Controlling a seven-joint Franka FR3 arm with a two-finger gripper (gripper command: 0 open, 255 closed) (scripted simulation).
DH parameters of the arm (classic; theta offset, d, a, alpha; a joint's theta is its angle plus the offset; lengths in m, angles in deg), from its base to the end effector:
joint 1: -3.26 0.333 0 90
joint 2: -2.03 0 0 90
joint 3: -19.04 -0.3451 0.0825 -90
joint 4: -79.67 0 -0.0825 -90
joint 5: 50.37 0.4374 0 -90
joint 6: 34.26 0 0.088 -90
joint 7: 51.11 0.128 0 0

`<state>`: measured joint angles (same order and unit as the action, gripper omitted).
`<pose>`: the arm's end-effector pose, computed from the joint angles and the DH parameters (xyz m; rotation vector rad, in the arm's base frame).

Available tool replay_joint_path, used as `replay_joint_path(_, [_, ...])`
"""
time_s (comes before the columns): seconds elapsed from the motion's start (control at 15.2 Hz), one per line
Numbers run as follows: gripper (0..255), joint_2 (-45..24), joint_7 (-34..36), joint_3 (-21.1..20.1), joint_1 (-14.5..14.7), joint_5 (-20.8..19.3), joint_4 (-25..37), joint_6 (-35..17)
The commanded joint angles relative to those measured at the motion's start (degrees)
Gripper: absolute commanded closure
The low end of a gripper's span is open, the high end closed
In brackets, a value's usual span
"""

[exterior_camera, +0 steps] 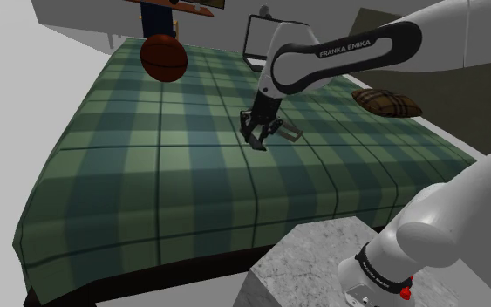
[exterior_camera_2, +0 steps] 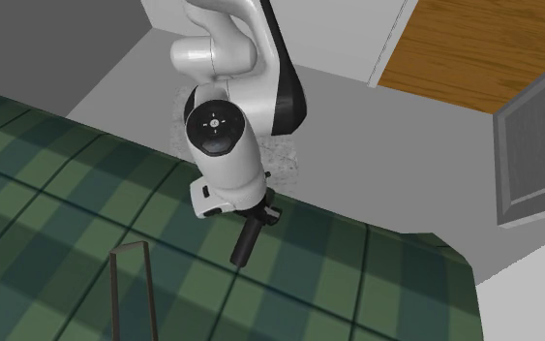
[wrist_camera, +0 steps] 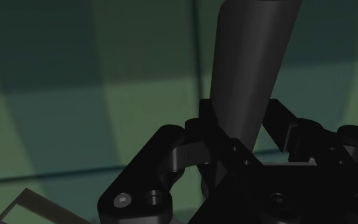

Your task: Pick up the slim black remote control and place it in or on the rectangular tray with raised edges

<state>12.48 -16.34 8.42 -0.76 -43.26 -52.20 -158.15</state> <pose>0.5243 0.0686 0.4041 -2.9410 0.8475 -0.0207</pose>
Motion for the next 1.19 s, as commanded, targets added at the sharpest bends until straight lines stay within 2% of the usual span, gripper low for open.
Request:
replay_joint_path(0.0, [255,0.92,-0.05,0.14,-0.05,0.04,0.86,1.79])
replay_joint_path(0.53, [255,-5.02,-8.63,5.45,-4.30,-1.47,7.15,2.93])
replay_joint_path(1.12, [255,-15.72,-18.77,10.82,-9.49,-1.87,19.81,5.71])
